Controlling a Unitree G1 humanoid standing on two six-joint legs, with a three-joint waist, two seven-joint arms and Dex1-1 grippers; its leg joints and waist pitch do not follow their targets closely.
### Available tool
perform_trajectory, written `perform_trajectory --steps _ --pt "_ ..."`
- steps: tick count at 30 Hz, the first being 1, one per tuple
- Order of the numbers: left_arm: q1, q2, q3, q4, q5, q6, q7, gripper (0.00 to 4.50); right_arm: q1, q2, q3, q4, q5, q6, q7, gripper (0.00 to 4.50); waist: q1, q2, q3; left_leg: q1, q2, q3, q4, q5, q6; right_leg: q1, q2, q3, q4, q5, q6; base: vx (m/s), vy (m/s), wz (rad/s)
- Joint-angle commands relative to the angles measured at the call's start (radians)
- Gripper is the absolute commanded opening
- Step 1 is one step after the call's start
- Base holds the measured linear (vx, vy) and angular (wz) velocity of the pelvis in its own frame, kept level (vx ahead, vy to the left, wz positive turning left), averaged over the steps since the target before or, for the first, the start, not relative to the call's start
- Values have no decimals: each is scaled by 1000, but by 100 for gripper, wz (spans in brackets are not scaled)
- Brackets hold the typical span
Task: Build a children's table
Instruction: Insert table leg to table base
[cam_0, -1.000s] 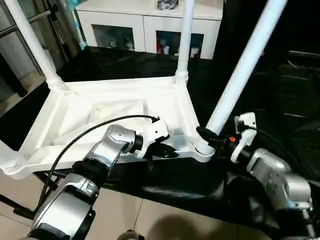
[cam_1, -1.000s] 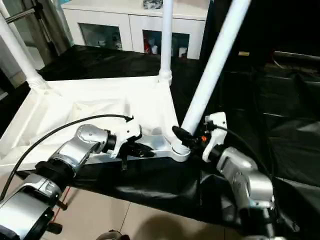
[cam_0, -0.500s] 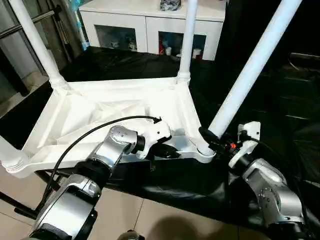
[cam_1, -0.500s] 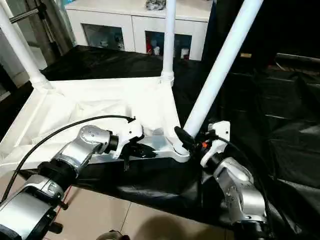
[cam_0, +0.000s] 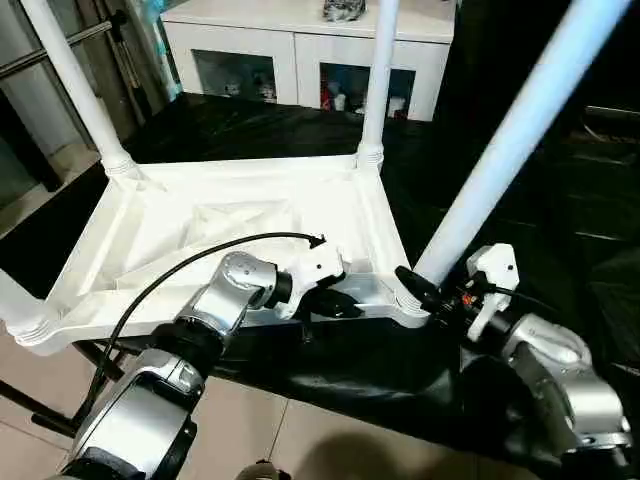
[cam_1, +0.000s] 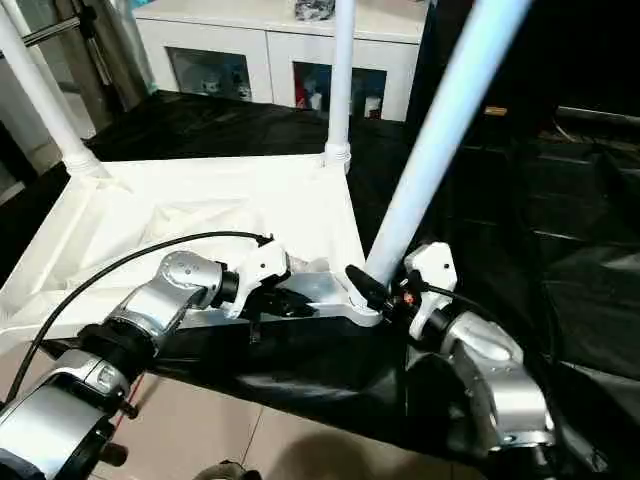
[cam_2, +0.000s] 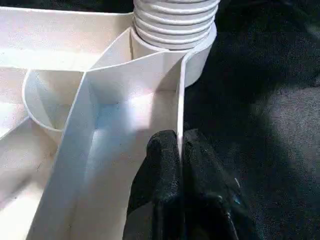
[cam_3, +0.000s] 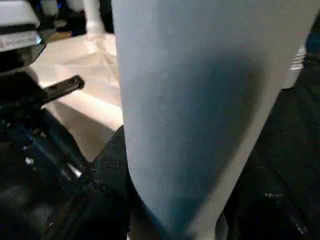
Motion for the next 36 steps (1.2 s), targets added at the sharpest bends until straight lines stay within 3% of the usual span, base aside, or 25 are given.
perform_trajectory --steps 1,11,16,22,25,27,29,30,36 --pt "-3 1 46 2 -25 -20 16 0 30 -37 44 48 -39 77 41 193 -4 -23 -52 25 54 -20 -76 -250 41 31 -82 32 -88 -257 -169 0 0 0" --pt "0 2 39 -15 -27 -19 -25 0 -50 -58 90 108 -7 167 140 193 -4 -21 -55 24 54 -19 -72 -227 49 34 -82 30 -83 -211 -194 0 0 0" --pt "3 6 31 -32 -26 -15 -42 0 -87 -56 108 156 -13 159 174 193 -8 -20 -55 24 55 -19 -72 -237 44 35 -82 28 -82 -201 -207 0 0 0" --pt "19 21 19 -78 -18 -11 -57 0 -118 -83 144 203 -48 95 267 193 -4 -20 -57 24 58 -20 -72 -235 45 37 -84 28 -79 -182 -214 0 0 0" --pt "35 32 16 -112 -18 -4 -64 0 -127 -90 151 230 -63 70 287 193 -5 -18 -51 23 58 -19 -73 -232 53 34 -81 27 -78 -160 -222 0 0 0" --pt "61 44 18 -170 -26 20 -66 0 -136 -91 157 250 -72 53 304 193 -10 -20 -38 21 58 -20 -78 -256 57 30 -80 28 -81 -185 -221 0 0 0" --pt "75 49 17 -201 -29 33 -66 0 -141 -89 161 261 -75 42 313 193 -12 -20 -37 24 59 -21 -81 -271 53 29 -80 29 -84 -212 -215 0 0 0" --pt "83 51 18 -224 -32 44 -64 0 -146 -87 164 269 -78 33 317 193 -15 -26 -28 23 59 -20 -85 -282 51 25 -79 30 -89 -229 -211 0 0 0" --pt "89 50 38 -283 -36 98 -21 0 -172 -66 158 299 -98 21 274 193 -31 -32 -17 25 58 -22 -95 -310 39 23 -79 31 -95 -273 -204 0 0 0"
